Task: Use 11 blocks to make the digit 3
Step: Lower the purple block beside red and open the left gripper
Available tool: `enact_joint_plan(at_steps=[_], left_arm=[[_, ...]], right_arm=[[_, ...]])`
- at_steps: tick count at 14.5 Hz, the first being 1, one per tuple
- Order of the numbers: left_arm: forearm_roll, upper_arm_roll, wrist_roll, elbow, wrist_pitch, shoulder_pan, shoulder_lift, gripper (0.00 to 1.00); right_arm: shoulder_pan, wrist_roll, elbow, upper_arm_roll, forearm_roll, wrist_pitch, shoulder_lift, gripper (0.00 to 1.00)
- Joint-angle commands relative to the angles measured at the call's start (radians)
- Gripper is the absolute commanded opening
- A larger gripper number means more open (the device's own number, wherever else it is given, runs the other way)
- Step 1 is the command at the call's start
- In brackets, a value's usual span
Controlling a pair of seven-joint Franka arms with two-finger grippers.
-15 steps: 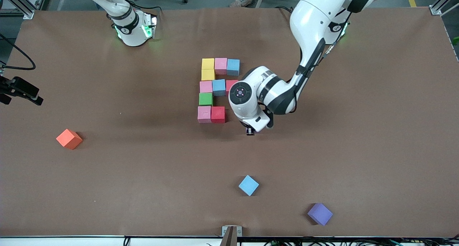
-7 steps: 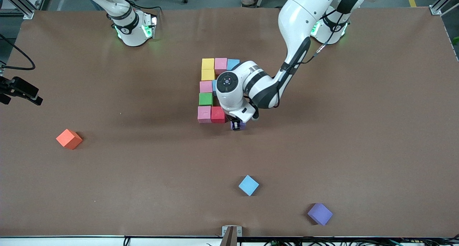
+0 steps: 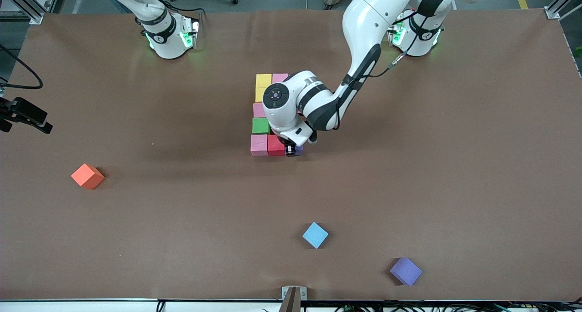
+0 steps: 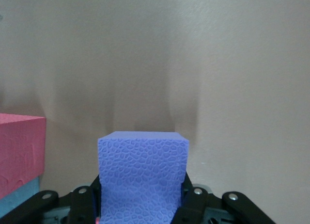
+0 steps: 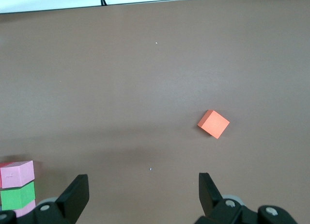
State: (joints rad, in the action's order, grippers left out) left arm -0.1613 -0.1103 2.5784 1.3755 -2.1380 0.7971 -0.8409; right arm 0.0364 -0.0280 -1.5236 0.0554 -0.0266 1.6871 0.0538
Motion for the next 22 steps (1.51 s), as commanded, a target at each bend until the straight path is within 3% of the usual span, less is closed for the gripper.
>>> enact_joint_plan(at_steps=[1,4,5,7,8,13,17,22], left_arm=[[0.014,0.014,0.006,-0.009,0.009,0.017,-0.018,0.16],[0.011,0.014,0.006,-0.009,0.009,0.017,-0.02,0.16],[0.005,0.014,0.003,-0.009,0.009,0.017,-0.02,0.21],[0.003,0.014,0.003,-0.009,0.009,0.016,-0.018,0.64],[0.003,0.014,0.0,-0.009,0.01,0.016,-0.015,1.0],[0.002,0.011,-0.006,-0.015,0.088,0.016,0.054,1.0],[0.003,0.021,-0.157,-0.01,0.165,-0.01,0.198,1.0],[0.002,0.02,-0.551,-0.007,0.253,-0.211,0.321,1.0]], right_arm=[[0.011,-0.004,-0.01,-0.008,0.01,-0.001,-0.005,1.0],[0.011,-0.006,-0.01,-0.008,0.01,-0.001,-0.003,1.0],[0.011,-0.006,-0.012,-0.008,0.01,-0.001,-0.003,1.0],[0.011,-0.006,-0.012,-0.009,0.01,-0.001,-0.003,1.0],[0.011,-0.007,-0.012,-0.008,0.01,-0.001,-0.002,1.0],[0.011,-0.007,-0.012,-0.008,0.01,-0.001,0.001,1.0],[0.011,-0.007,-0.01,-0.008,0.01,-0.001,0.001,1.0],[0.011,-0.001,-0.012,-0.008,0.008,-0.001,0.0,1.0]])
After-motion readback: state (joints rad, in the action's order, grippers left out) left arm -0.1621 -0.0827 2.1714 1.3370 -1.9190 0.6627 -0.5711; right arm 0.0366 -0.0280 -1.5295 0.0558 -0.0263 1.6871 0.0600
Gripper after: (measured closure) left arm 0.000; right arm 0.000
